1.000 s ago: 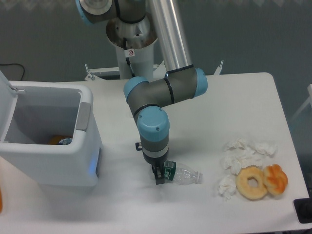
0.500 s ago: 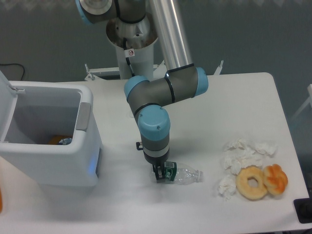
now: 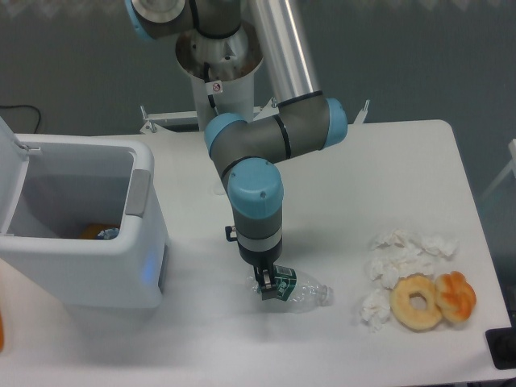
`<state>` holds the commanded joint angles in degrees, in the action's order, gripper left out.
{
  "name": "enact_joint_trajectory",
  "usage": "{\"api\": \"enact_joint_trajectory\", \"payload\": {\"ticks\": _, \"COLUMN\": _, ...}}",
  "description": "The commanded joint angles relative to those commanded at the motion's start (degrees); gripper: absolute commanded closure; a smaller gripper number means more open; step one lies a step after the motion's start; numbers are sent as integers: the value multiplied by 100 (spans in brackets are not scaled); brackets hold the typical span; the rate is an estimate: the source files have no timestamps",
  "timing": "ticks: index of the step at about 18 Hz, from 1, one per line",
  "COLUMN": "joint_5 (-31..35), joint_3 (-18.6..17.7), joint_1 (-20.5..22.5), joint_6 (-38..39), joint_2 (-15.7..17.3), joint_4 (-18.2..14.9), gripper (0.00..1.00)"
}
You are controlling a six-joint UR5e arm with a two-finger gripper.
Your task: Pick up the plastic bottle
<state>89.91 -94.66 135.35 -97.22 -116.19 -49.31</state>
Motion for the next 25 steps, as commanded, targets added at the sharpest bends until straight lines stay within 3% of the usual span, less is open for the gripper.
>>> {"api": "enact_joint_trajectory", "payload": {"ticks": 4, "joint_5": -88, "joint_3": 44, "joint_1": 0, "joint_6": 176, "joint_2": 79, "joint_4": -35, "gripper": 36}}
{"api": "enact_joint_trajectory", "payload": {"ticks": 15, "joint_5": -123, "joint_3": 149, "joint_1": 167, "joint_6": 185, "joint_2": 465, "joint_4": -351, "gripper": 39}}
{"api": "enact_joint_trajectory", "payload": {"ticks": 20, "joint_5": -676, "joint_3": 492, "joint_1": 316, "joint_6": 439, "joint_2": 606, "joint_4": -659, "gripper": 38}}
{"api": "enact_joint_trajectory", "payload": {"ticks": 25, "joint_5": -1133, "joint_3": 668, "joint_1": 369, "joint_6": 870, "joint_2": 633, "joint_4": -650, "gripper": 38}}
